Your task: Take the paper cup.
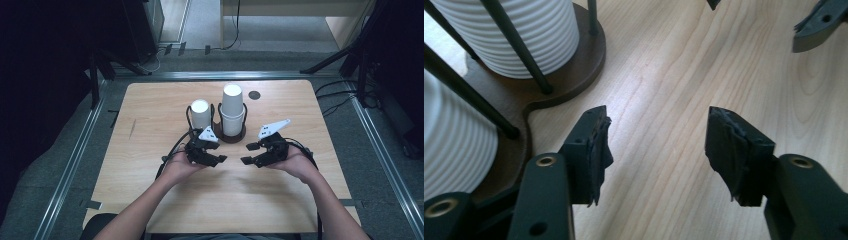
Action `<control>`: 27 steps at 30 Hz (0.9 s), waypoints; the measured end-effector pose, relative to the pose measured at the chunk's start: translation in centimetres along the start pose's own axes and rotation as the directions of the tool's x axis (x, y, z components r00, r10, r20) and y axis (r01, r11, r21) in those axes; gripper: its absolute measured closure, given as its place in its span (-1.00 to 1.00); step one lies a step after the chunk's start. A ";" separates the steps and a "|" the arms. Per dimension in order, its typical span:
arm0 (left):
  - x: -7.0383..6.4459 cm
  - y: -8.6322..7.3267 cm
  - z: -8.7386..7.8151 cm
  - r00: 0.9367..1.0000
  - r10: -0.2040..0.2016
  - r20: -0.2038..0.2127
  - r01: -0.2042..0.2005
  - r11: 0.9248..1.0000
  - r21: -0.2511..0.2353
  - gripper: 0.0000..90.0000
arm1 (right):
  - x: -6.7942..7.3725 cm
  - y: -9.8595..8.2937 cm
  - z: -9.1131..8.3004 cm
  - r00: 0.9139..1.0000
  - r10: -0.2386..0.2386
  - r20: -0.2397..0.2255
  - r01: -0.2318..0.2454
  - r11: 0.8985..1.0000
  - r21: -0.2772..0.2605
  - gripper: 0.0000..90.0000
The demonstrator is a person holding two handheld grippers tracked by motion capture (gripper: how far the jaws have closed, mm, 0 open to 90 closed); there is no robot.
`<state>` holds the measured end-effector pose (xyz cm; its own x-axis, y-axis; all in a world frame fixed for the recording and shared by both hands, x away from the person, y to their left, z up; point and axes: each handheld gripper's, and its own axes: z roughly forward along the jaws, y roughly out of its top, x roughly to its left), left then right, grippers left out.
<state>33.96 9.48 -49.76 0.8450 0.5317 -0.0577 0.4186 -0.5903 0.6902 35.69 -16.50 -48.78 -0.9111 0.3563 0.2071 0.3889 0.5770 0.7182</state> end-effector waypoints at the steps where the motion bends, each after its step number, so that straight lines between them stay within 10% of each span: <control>1: 0.1 0.0 0.0 1.000 -0.007 0.001 0.007 1.000 0.000 -0.01 | 0.0 0.0 0.0 1.000 0.000 0.000 0.000 1.000 0.000 -0.26; 6: 0.3 0.1 -0.2 0.999 -0.039 0.016 0.039 0.999 -0.005 0.10 | -0.4 0.5 -0.3 0.994 0.092 0.057 -0.090 0.996 -0.026 -0.47; 20: 1.0 0.3 -1.1 0.989 -0.139 0.057 0.140 0.990 -0.011 0.24 | 0.0 0.3 -0.9 0.988 0.031 0.153 -0.025 0.999 -0.042 0.06; 27: 1.3 0.2 -1.2 0.986 -0.157 0.057 0.158 0.987 -0.023 0.28 | -0.1 0.4 -1.1 0.992 0.021 0.123 -0.017 0.999 -0.034 0.11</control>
<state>34.76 10.76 -48.82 0.7866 0.5818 -0.2066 0.5392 -0.4843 0.6890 35.78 -17.10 -47.81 -0.8791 0.4559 0.1391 0.3995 0.5455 0.7368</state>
